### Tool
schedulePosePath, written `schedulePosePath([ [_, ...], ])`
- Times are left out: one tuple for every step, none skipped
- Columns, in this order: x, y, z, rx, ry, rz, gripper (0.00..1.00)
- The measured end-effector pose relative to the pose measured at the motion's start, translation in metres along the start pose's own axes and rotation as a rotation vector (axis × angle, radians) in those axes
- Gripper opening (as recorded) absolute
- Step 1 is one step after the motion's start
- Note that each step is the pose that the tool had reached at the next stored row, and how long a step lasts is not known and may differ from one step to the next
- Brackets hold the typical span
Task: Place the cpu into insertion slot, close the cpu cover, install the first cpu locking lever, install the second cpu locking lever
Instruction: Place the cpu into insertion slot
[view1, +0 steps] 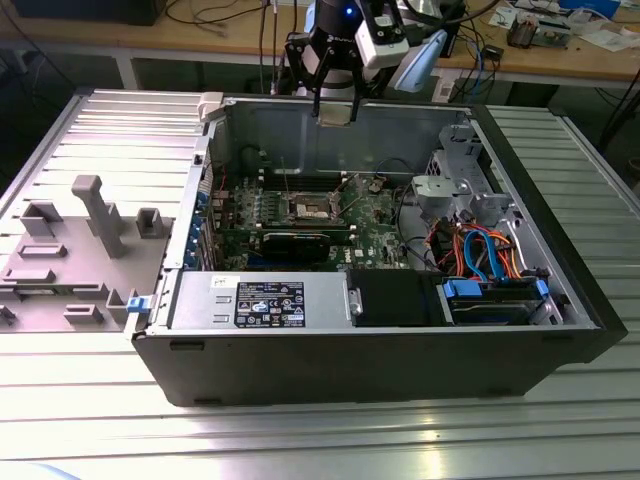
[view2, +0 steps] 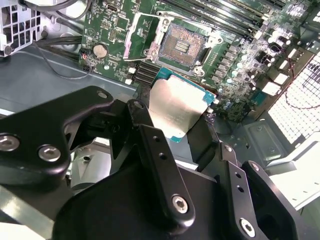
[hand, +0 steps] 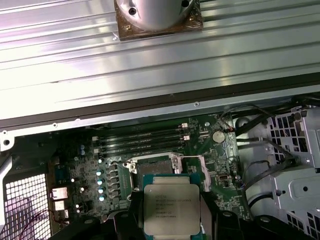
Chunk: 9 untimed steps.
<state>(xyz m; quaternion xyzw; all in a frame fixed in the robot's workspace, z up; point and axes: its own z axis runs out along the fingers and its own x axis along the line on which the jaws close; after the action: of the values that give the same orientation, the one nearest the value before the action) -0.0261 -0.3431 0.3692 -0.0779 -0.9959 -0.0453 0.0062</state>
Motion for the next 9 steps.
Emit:
schedulePosePath([
  [0.0000,0.0000,0.0000,-0.0001,-0.0007,0.009,0.54],
  [0.0000,0.0000,0.0000,-0.0002,-0.0011,0.013,0.54],
  [0.0000,0.0000,0.0000,-0.0003,-0.0015,0.017,0.54],
  [0.0000,0.0000,0.0000,-0.0003,-0.0016,0.018,0.54],
  [0.0000,0.0000,0.0000,-0.0004,-0.0017,0.019,0.54],
  [0.0000,0.0000,0.0000,-0.0003,-0.0017,0.019,0.54],
  [0.0000,0.0000,0.0000,-0.0004,-0.0017,0.019,0.54],
  [0.0000,0.0000,0.0000,-0.0003,-0.0017,0.019,0.54],
  [0.0000,0.0000,0.0000,-0.0004,-0.0017,0.019,0.54],
])
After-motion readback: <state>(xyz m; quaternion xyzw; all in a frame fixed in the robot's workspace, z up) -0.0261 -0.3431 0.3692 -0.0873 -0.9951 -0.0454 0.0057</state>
